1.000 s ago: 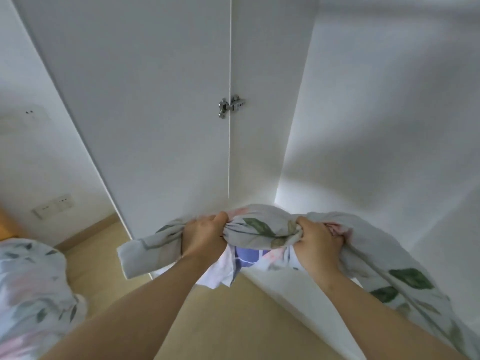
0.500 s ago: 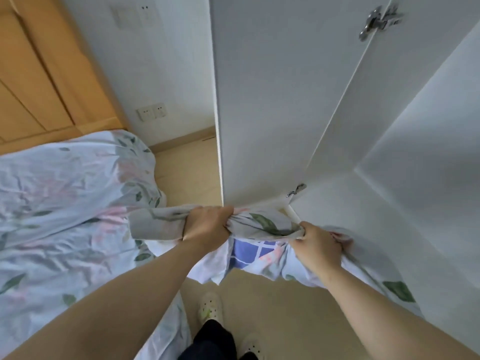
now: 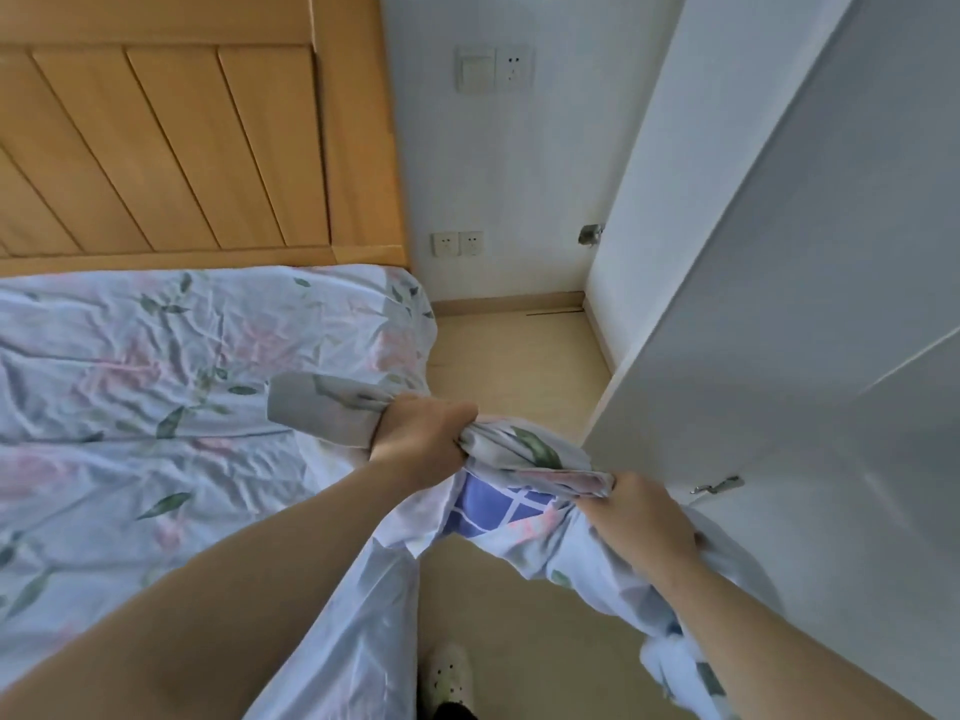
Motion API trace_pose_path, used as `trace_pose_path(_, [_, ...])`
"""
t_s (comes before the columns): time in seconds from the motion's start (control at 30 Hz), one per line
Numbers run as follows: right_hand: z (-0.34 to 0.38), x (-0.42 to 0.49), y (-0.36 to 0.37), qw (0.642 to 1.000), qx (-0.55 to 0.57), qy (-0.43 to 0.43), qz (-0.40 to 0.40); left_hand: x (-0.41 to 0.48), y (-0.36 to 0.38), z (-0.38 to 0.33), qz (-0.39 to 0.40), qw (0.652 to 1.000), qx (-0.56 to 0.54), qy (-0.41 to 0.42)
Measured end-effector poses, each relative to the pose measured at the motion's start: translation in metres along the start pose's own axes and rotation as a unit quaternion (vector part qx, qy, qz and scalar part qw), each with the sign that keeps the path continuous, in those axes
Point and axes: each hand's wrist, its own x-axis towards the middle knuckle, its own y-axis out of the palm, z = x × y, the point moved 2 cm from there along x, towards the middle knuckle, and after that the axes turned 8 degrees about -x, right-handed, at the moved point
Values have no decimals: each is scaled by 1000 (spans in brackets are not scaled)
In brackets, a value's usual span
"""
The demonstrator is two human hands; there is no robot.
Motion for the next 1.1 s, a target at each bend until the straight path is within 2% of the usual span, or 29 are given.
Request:
trace_pose_path(0.13, [46, 20, -3, 999, 22, -30, -12, 1, -27, 33, -28, 999, -12, -40])
trace_pose_path(0.33, [135, 52, -5, 994, 6, -100, -32, -6, -73, 106, -139, 989, 8, -58])
trace_pose_path(0.5, [206, 66, -1, 987, -11, -155, -49, -19, -96, 164, -253, 963, 65, -65])
trace_pose_path(0.63, [257, 76, 10, 973, -11, -223, -65, -38, -99, 201, -326, 934, 66, -132])
trace_pose_path(0.97, [383, 139, 45, 917, -4, -392, -78, -51, -126, 282, -402, 854, 71, -323])
trace_pose_path(1.1, [430, 178, 50, 901, 23, -427, -69, -27, -139, 322, -405, 837, 91, -357])
